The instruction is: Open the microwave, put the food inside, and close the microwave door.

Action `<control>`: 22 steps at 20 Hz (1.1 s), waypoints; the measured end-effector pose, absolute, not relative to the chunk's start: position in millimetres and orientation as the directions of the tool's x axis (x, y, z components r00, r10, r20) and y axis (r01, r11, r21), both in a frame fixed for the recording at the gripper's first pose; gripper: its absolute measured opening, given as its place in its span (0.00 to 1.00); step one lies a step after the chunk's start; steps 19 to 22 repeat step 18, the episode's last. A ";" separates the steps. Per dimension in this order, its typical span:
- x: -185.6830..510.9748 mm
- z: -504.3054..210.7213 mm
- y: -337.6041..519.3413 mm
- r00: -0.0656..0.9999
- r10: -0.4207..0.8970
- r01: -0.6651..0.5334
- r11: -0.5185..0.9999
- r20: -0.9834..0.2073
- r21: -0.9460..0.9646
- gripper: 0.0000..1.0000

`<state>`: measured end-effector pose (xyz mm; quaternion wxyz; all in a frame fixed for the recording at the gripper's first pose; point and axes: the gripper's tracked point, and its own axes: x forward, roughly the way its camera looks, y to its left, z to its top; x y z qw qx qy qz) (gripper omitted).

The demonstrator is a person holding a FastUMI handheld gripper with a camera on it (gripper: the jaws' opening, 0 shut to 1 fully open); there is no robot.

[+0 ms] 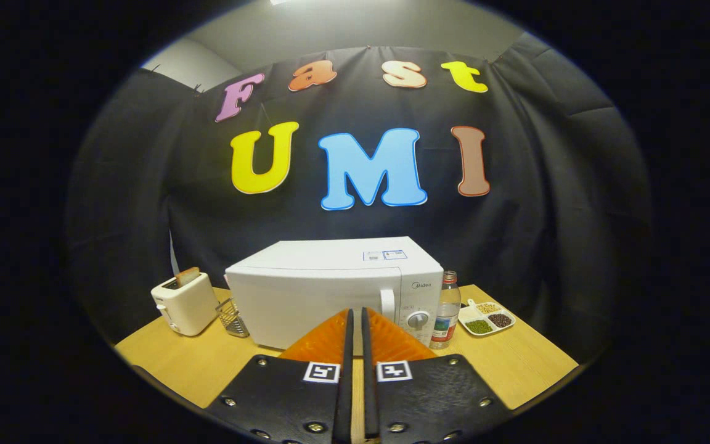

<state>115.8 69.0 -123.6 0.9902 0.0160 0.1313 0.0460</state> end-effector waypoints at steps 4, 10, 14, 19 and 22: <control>73.9 -107.7 72.9 0.967 0.120 -0.114 0.993 -0.225 0.040 0.63; 31.8 -89.6 81.4 0.974 0.149 -0.150 0.989 -0.169 0.012 0.99; 29.1 -75.6 82.6 0.976 0.160 -0.156 0.987 -0.145 0.040 0.99; 31.7 -50.3 75.2 0.981 0.157 -0.153 0.987 -0.115 0.042 0.99; 31.7 -50.3 75.2 0.981 0.157 -0.153 0.987 -0.115 0.042 0.99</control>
